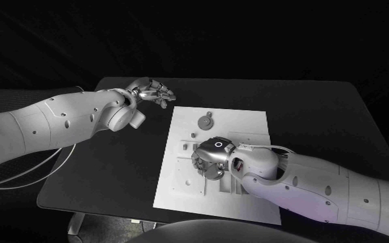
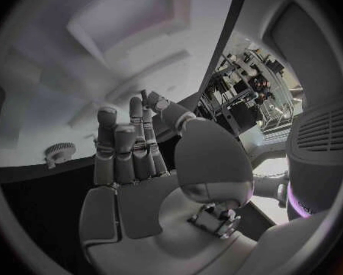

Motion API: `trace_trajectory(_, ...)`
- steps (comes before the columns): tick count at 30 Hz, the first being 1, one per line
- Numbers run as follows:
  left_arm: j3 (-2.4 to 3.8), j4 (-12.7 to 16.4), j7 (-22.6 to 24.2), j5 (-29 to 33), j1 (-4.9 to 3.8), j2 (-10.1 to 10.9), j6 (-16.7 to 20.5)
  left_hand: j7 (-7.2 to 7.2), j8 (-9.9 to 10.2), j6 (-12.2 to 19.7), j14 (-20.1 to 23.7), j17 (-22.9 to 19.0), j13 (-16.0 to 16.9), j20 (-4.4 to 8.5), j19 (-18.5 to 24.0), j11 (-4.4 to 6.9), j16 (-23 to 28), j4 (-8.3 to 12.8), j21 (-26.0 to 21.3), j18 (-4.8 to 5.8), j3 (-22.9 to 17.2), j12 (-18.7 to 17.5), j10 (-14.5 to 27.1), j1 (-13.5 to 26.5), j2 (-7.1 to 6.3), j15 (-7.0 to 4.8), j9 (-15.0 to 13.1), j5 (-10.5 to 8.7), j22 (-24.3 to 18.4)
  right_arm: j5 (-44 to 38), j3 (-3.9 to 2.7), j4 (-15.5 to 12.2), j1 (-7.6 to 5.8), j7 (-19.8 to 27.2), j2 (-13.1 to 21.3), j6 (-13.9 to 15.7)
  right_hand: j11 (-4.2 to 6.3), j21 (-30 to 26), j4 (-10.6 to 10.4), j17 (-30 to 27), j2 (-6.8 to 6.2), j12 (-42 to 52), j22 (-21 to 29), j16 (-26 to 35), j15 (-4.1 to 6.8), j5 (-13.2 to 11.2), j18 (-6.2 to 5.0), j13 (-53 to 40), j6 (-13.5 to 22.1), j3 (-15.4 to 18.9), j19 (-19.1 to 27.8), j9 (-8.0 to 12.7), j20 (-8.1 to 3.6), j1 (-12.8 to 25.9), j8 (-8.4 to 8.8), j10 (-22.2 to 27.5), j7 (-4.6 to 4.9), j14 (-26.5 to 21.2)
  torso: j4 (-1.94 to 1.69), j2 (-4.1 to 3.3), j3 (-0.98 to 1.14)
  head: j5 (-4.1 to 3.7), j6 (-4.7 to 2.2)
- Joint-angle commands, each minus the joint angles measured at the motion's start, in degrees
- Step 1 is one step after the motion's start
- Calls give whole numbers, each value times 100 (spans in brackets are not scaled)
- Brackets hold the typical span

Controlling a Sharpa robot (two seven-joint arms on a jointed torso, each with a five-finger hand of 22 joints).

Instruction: Assemble the parts on the task board

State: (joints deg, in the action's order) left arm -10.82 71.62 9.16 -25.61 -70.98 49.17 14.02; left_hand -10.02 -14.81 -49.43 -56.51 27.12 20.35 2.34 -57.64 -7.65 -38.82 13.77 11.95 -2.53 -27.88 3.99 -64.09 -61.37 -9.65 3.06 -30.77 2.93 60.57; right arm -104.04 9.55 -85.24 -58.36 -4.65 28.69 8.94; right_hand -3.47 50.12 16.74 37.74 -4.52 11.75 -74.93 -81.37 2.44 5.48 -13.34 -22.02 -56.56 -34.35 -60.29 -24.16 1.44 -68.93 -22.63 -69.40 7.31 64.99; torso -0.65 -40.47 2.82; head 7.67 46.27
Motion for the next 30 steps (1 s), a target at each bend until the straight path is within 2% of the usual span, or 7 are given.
trace_trajectory(1,4,13,19,8,-7,-4,-30,-17,-16,-1,-31,8,-5,1,-38,-19,20,34,-23,-101,4,0,11,-32,10,19,8,-8,7,101,18,25,18,60,6,-109,-46,-23,-12,12,-70,-45,-89,24,-16,22,-166,7,132,65,52,22,11,83,80,26,39,-31,1,1,4,1,10)
trace_trajectory(5,4,16,7,7,-7,-3,-28,-21,-14,6,-45,26,-12,5,-51,-22,22,34,-20,-104,3,-3,19,-37,18,15,11,-8,12,157,18,22,18,74,14,-14,-108,-36,-31,26,-215,-135,-82,20,-72,27,-166,31,509,81,47,83,24,167,292,168,196,-60,3,1,6,1,12)
trace_trajectory(9,4,13,7,7,-7,-4,-25,-22,-13,8,-51,35,-16,6,-57,-23,24,35,-18,-104,3,-4,21,-39,18,12,13,-8,15,187,18,29,17,66,26,5,-191,-51,-50,35,-328,-238,-82,19,-151,25,-166,64,775,89,59,140,38,226,431,360,217,-97,0,0,7,-6,18)
trace_trajectory(13,4,10,4,7,-7,-2,-28,-28,-6,22,-53,49,-22,6,-60,-25,34,34,-20,-103,8,-4,24,-34,10,12,17,-9,17,213,18,25,17,67,45,52,-234,-59,-74,40,-410,-283,-83,18,-192,24,-166,75,882,104,71,165,48,288,477,451,241,-125,2,1,4,-11,18)
trace_trajectory(20,4,6,3,7,-7,-4,-33,-30,-4,26,-53,56,-24,7,-60,-26,39,34,-22,-103,9,-4,26,-34,9,12,19,-8,18,247,18,-9,17,79,79,74,-249,-63,-85,43,-421,-296,-84,15,-207,25,-166,77,915,100,75,171,51,300,486,482,250,-136,-2,1,4,-16,27)
trace_trajectory(30,4,0,-1,7,-7,-2,-35,-30,-4,26,-53,62,-27,7,-59,-26,44,33,-24,-102,8,-3,26,-35,11,12,20,-8,19,329,18,-175,17,102,176,197,-231,-54,-68,52,-363,-262,-91,-7,-192,26,-166,53,821,71,63,146,42,257,415,446,290,-130,0,1,3,-14,43)
